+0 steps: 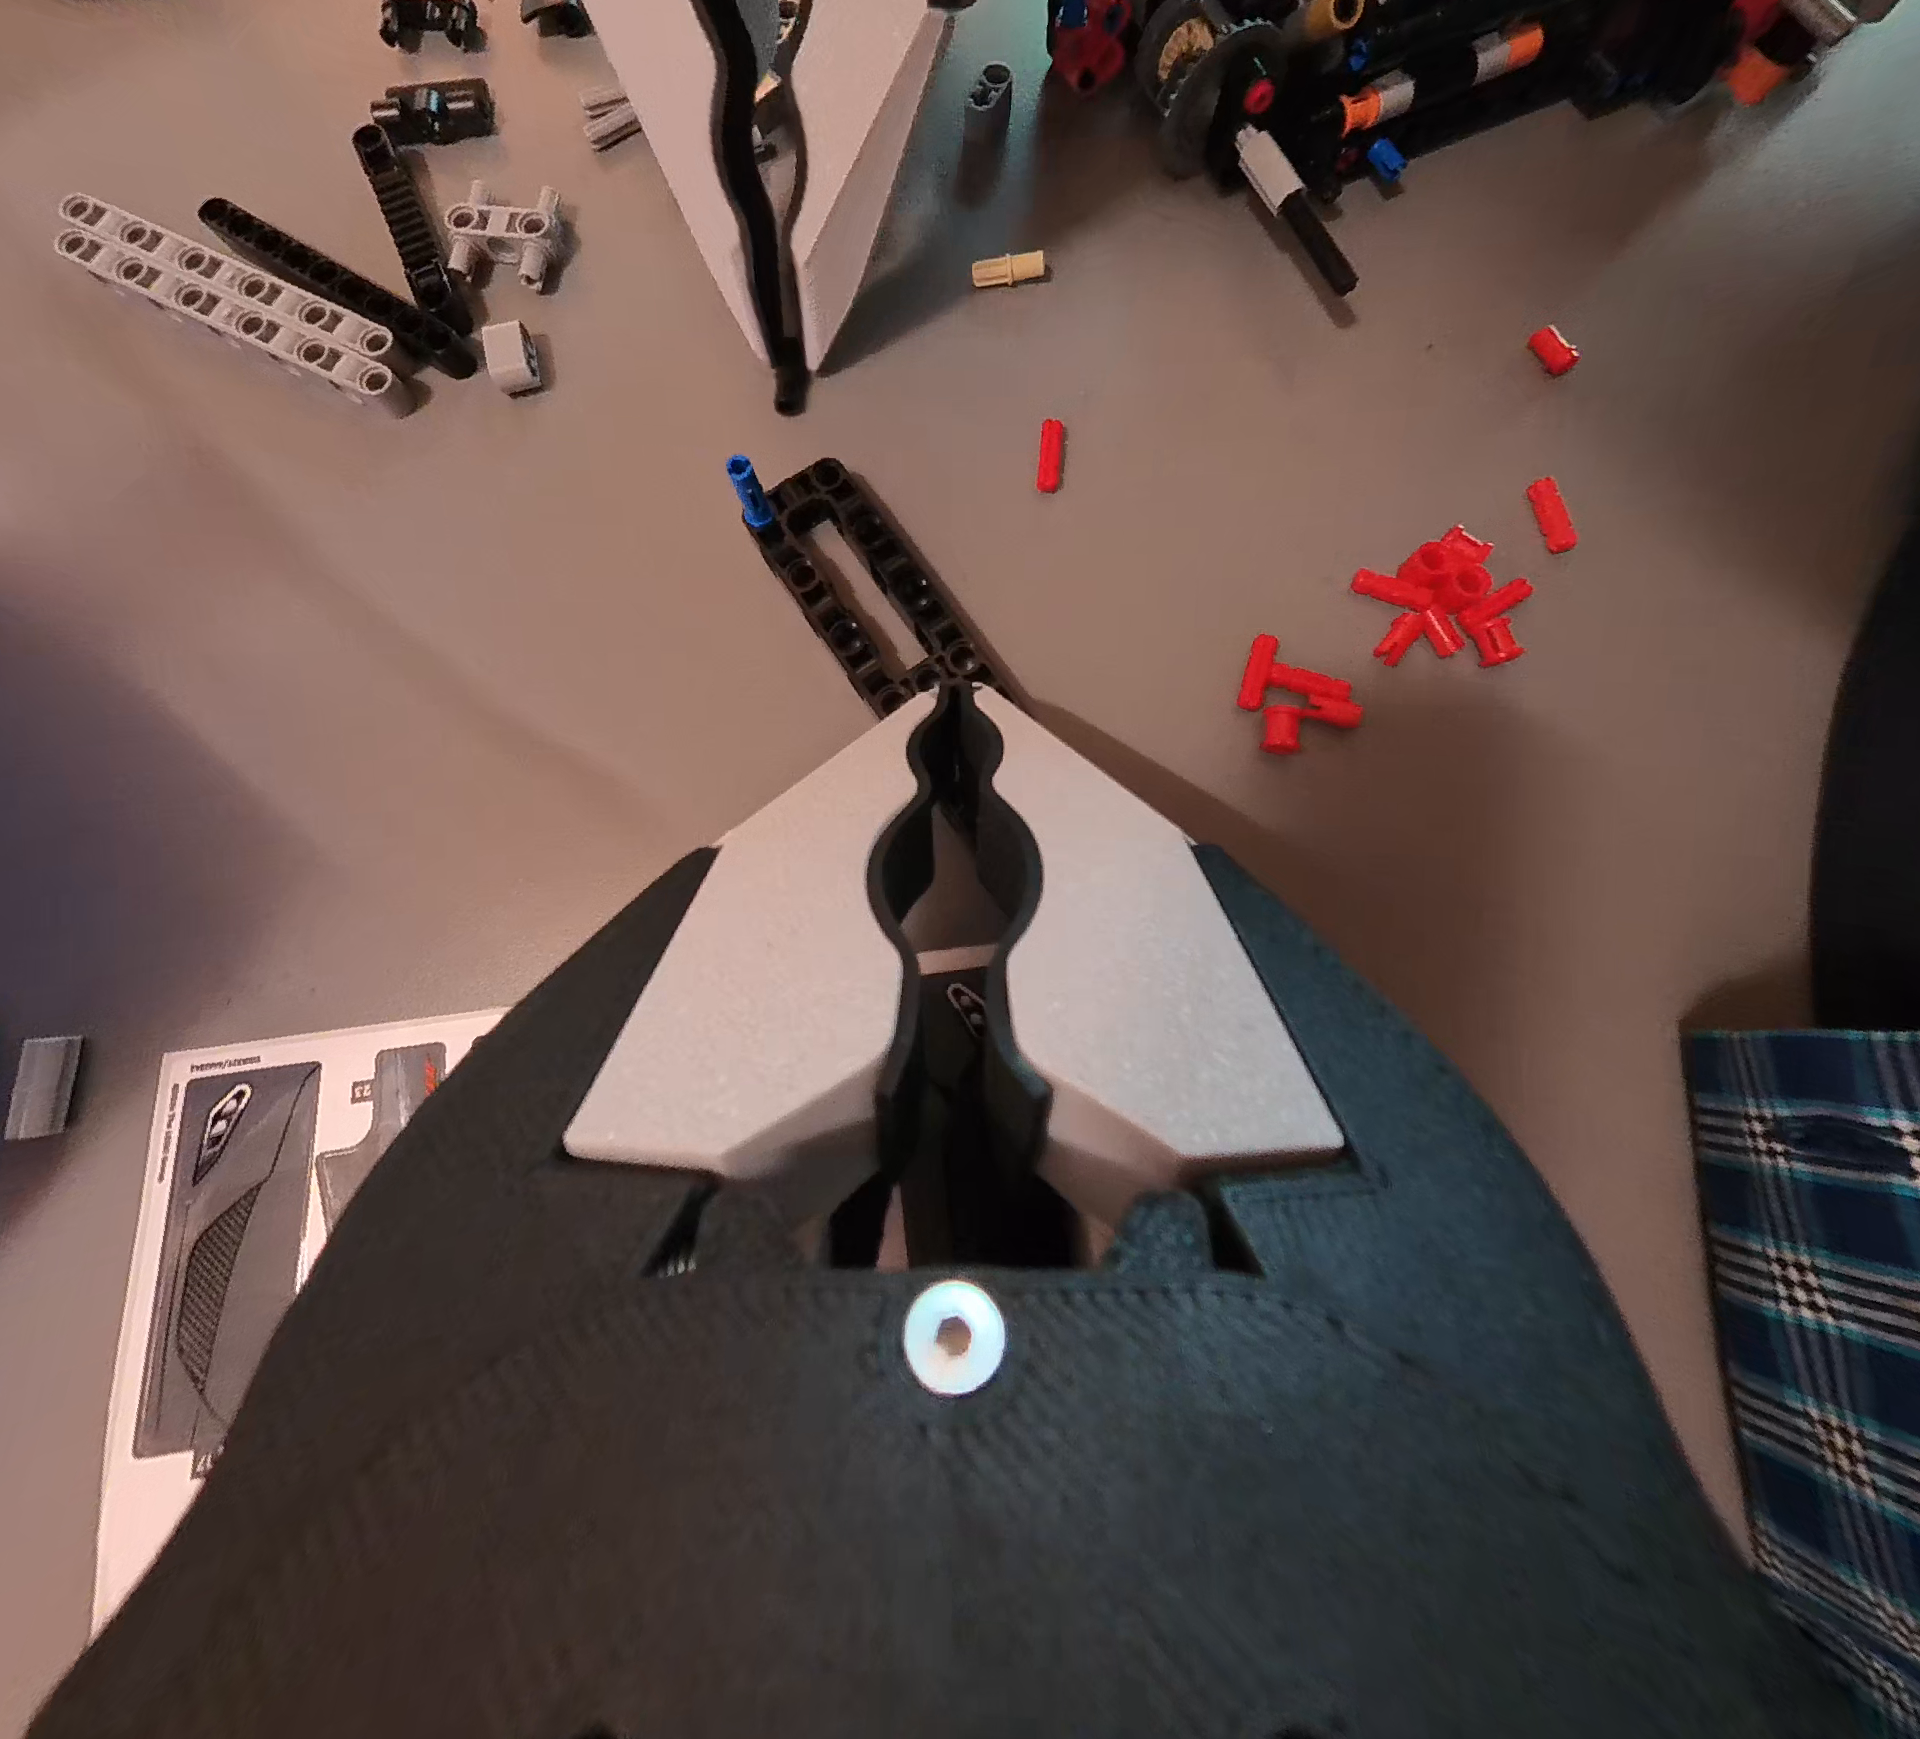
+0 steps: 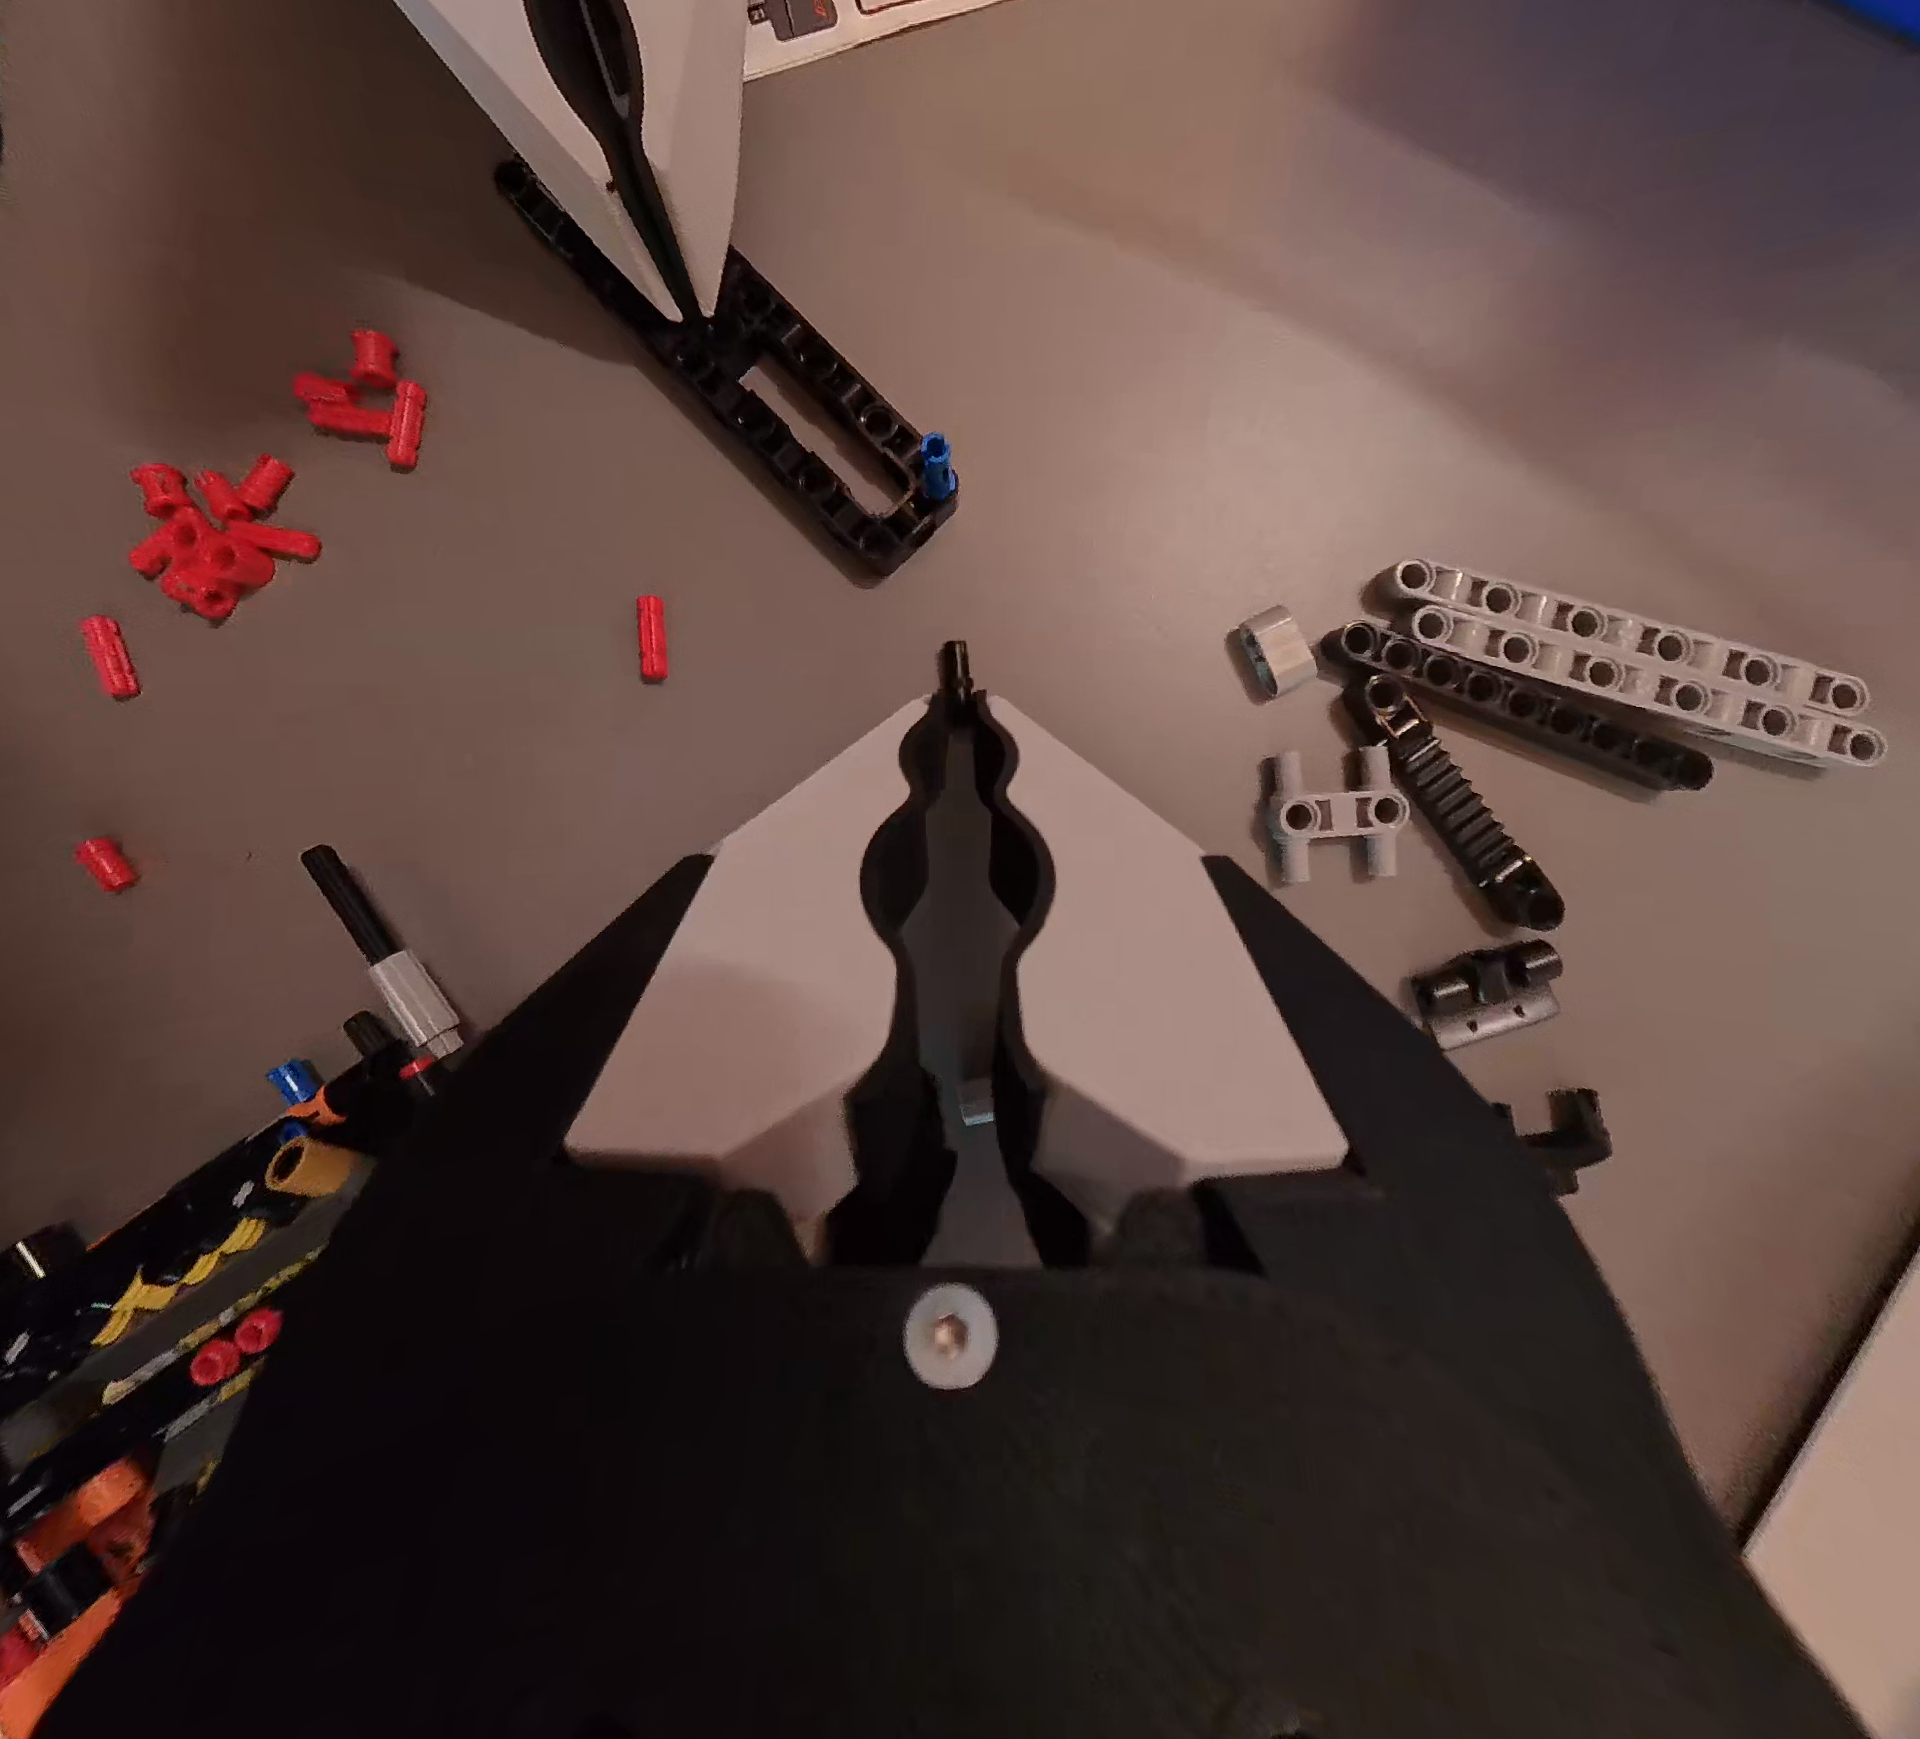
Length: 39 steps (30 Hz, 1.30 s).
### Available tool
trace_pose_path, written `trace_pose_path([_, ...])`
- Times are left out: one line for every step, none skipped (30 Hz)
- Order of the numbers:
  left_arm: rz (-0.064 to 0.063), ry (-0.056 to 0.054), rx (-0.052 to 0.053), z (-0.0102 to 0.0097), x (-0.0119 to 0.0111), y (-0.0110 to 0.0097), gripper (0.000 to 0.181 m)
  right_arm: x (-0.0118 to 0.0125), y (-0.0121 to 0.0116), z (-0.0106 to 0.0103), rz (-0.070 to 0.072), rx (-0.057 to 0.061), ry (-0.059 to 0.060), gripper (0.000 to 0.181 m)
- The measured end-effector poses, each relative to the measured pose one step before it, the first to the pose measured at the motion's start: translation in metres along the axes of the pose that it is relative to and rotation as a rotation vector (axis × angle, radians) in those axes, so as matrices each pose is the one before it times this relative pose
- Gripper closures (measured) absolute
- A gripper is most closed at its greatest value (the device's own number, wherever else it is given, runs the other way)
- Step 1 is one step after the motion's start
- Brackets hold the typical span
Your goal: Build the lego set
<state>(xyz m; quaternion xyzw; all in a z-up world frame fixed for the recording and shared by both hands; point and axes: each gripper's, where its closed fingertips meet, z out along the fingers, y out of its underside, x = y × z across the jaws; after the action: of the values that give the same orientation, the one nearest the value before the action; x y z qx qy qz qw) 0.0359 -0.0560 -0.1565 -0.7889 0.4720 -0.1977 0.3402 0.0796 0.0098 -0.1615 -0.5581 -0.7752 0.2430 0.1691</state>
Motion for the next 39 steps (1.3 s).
trace_pose_path([-0.0001,0.0003,-0.0001,-0.00001,0.00005,0.00001,0.181,0.00048,0.00015,-0.00019,0.0049,-0.0013,0.0030,0.180])
trace_pose_path([0.0001,-0.0002,0.0001,0.00007,0.00001,-0.00007,0.181,0.00070,-0.00034,-0.00060,0.0041,-0.0007,0.0085,0.180])
trace_pose_path([0.0014,-0.0017,0.0000,0.00002,0.00003,-0.00002,0.181,-0.00143,-0.00195,-0.00117,0.0005,0.0034,0.0019,0.180])
trace_pose_path([0.0030,-0.0033,-0.0006,0.00004,-0.00004,0.00000,0.181,-0.00170,-0.00245,-0.00131,-0.0079,-0.0013,0.0076,0.180])
trace_pose_path([0.0027,-0.0041,0.0002,0.00018,0.00000,-0.00007,0.181,-0.00100,-0.00182,-0.00114,-0.0135,-0.0150,0.0169,0.180])
trace_pose_path([0.0010,-0.0051,0.0010,0.00004,-0.00011,-0.00013,0.181,-0.00226,-0.00239,-0.00131,-0.0250,-0.0176,0.0141,0.180])
trace_pose_path([0.0021,-0.0067,0.0019,0.00005,-0.00011,-0.00023,0.181,-0.00256,-0.00388,-0.00165,-0.0338,-0.0125,0.0156,0.180])
trace_pose_path([0.0052,-0.0067,-0.0024,-0.00010,-0.00028,0.00008,0.181,-0.00311,-0.00438,-0.00185,-0.0195,-0.0086,0.0060,0.180])
trace_pose_path([0.0020,-0.0193,-0.0095,-0.00071,-0.00247,0.00063,0.181,-0.00288,-0.00382,-0.00201,-0.0019,-0.0073,-0.0027,0.180])
trace_pose_path([0.0037,-0.0283,-0.0089,-0.00096,-0.00419,0.00051,0.180,-0.00168,-0.00447,-0.00295,0.0046,0.0049,0.0002,0.180])
trace_pose_path([0.0037,-0.0285,0.0113,-0.00231,-0.00432,-0.00254,0.169,-0.00306,-0.00620,-0.00403,0.0314,0.0226,-0.0191,0.180])
trace_pose_path([0.0047,-0.0283,0.0313,-0.00399,-0.00410,-0.00615,0.160,-0.00395,-0.00875,-0.00454,0.0621,0.0399,-0.0359,0.180])
trace_pose_path([0.0117,-0.0189,0.0414,-0.00469,-0.00209,-0.00848,0.157,-0.00362,-0.00931,-0.00439,0.0596,0.0447,-0.0340,0.180])
trace_pose_path([0.0141,-0.0151,0.0318,-0.00392,-0.00131,-0.00797,0.154,-0.00396,-0.00641,-0.00329,0.0450,0.0275,-0.0326,0.180])
trace_pose_path([0.0148,-0.0247,0.0203,-0.00265,-0.00274,-0.00645,0.151,-0.00337,-0.00517,-0.00227,0.0306,0.0219,-0.0227,0.180])
trace_pose_path([0.0235,-0.0185,0.0199,-0.00182,-0.00132,-0.00565,0.150,-0.00460,-0.00547,-0.00175,0.0314,0.0251,-0.0282,0.180])
trace_pose_path([0.0286,-0.0146,0.0256,-0.00117,0.00031,-0.00607,0.150,-0.00596,-0.00476,-0.00083,0.0394,0.0227,-0.0398,0.180])
trace_pose_path([0.0338,-0.0039,0.0350,-0.00119,0.00304,-0.00779,0.151,-0.00566,-0.00364,-0.00012,0.0348,0.0200,-0.0380,0.180])
trace_pose_path([0.0404,-0.0113,0.0282,-0.00104,0.00318,-0.00726,0.154,-0.00428,-0.00287,0.00005,0.0249,0.0189,-0.0279,0.180])
trace_pose_path([0.0424,-0.0345,0.0133,-0.00092,-0.00028,-0.00516,0.158,-0.00367,-0.00211,0.00001,0.0216,0.0168,-0.0247,0.180])
trace_pose_path([0.0361,-0.0193,0.0108,-0.00065,0.00087,-0.00448,0.161,-0.00168,-0.00175,-0.00010,0.0193,0.0151,-0.0115,0.180])
trace_pose_path([0.0192,-0.0064,0.0173,-0.00094,0.00162,-0.00485,0.164,-0.00160,-0.00100,-0.00001,0.0140,0.0109,-0.0103,0.180])
trace_pose_path([0.0158,0.0036,0.0112,-0.00081,0.00238,-0.00319,0.168,-0.00145,-0.00105,-0.00047,0.0102,0.0108,-0.0095,0.180])
trace_pose_path([0.0150,-0.0025,0.0014,-0.00002,0.00143,-0.00094,0.172,-0.00039,-0.00072,-0.00100,0.0098,0.0086,-0.0040,0.180])
trace_pose_path([0.0096,-0.0104,0.0049,-0.00037,-0.00026,-0.00100,0.173,-0.00067,-0.00077,-0.00102,0.0145,0.0101,-0.0075,0.180])
trace_pose_path([0.0043,-0.0042,0.0053,-0.00062,-0.00005,-0.00097,0.174,-0.00098,-0.00095,-0.00078,0.0122,0.0121,-0.0082,0.180])
trace_pose_path([-0.0052,0.0010,0.0033,-0.00058,-0.00012,-0.00082,0.174,-0.00063,-0.00114,-0.00090,0.0113,0.0152,-0.0062,0.180])
trace_pose_path([-0.0078,-0.0054,0.0052,-0.00077,-0.00123,-0.00107,0.175,-0.00029,-0.00235,-0.00131,0.0149,0.0236,-0.0041,0.180])
trace_pose_path([-0.0073,-0.0130,0.0062,-0.00096,-0.00228,-0.00113,0.176,-0.00058,-0.00303,-0.00163,0.0153,0.0261,-0.0046,0.180])
trace_pose_path([-0.0113,-0.0040,0.0049,-0.00071,-0.00105,-0.00120,0.177,-0.00025,-0.00327,-0.00150,0.0131,0.0272,-0.0011,0.180])
trace_pose_path([-0.0122,-0.0102,0.0082,-0.00091,-0.00237,-0.00157,0.177,-0.00010,-0.00367,-0.00133,0.0108,0.0301,0.0027,0.180])
trace_pose_path([-0.0127,-0.0143,0.0115,-0.00119,-0.00308,-0.00174,0.177,-0.00041,-0.00411,-0.00104,0.0147,0.0328,0.0009,0.179])
trace_pose_path([-0.0145,-0.0145,0.0182,-0.00156,-0.00311,-0.00256,0.177,-0.00097,-0.00431,-0.00116,0.0115,0.0337,-0.0025,0.179])
trace_pose_path([-0.0169,-0.0102,0.0182,-0.00156,-0.00243,-0.00272,0.177,-0.00138,-0.00357,-0.00086,0.0103,0.0285,-0.0036,0.179])
trace_pose_path([-0.0061,-0.0121,0.0147,-0.00132,-0.00220,-0.00251,0.177,-0.00144,-0.00327,-0.00051,0.0091,0.0260,-0.0040,0.179])
trace_pose_path([0.0025,-0.0109,0.0106,-0.00107,-0.00149,-0.00237,0.177,-0.00104,-0.00197,0.00015,0.0048,0.0188,-0.0006,0.177])
trace_pose_path([0.0062,-0.0108,0.0051,-0.00076,-0.00135,-0.00169,0.177,-0.00034,-0.00206,0.00014,0.0075,0.0188,0.0025,0.178])
trace_pose_path([0.0042,-0.0132,0.0024,-0.00058,-0.00194,-0.00067,0.177,-0.00057,-0.00130,-0.00007,0.0069,0.0122,0.0002,0.178])
trace_pose_path([0.0012,-0.0138,0.0041,-0.00091,-0.00214,-0.00085,0.177,-0.00106,-0.00033,0.00021,0.0015,0.0050,-0.0025,0.177])
